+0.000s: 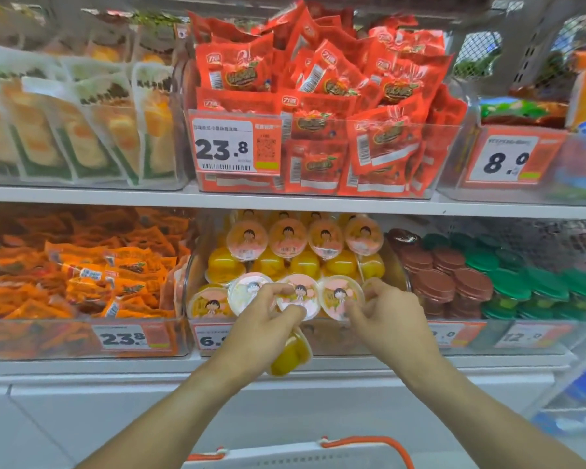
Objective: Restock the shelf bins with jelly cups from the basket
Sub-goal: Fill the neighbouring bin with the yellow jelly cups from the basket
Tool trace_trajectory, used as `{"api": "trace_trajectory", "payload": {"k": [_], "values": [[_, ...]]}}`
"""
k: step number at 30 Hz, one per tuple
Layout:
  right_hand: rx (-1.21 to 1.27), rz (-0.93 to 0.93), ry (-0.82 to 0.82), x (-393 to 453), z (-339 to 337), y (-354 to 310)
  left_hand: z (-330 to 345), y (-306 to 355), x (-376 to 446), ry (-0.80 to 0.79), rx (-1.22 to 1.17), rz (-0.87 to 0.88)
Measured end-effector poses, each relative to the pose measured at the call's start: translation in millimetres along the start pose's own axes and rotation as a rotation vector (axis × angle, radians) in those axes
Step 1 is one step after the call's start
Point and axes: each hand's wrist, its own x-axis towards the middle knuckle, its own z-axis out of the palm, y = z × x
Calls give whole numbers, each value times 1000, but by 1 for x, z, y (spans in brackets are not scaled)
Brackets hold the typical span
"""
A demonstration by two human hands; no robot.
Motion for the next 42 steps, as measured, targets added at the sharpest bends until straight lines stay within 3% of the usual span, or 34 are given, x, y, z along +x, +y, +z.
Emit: {"api": "trace_trajectory", "payload": {"k": [10,15,19,21,25,27,31,34,39,42], "values": [[-147,-484,231,-20,20,13,1,5,-4,58,14,-16],[-80,-488,225,-18,30,19,11,2,-13,53,83,4],[-7,-475,189,-26,15,10,17,6,-13,102,-54,-1],[268,-375,101,-36,1,1,19,7,-14,145,-139,31],[1112,196,-552,-55,-23,-21,30,3,-23,163,-95,304],[1260,311,-651,-58,-29,-21,35,-2,-24,137,-13,432],[1389,380,-573,-52,-37,-9,36,-4,-22,7,147,548],[1427,367,-413,-43,-41,4,36,-3,-14,4,293,612],[1238,392,-28,-29,-44,22,40,-9,8,67,769,712],[1121,369,123,-21,-44,29,45,-14,20,67,921,703]]}}
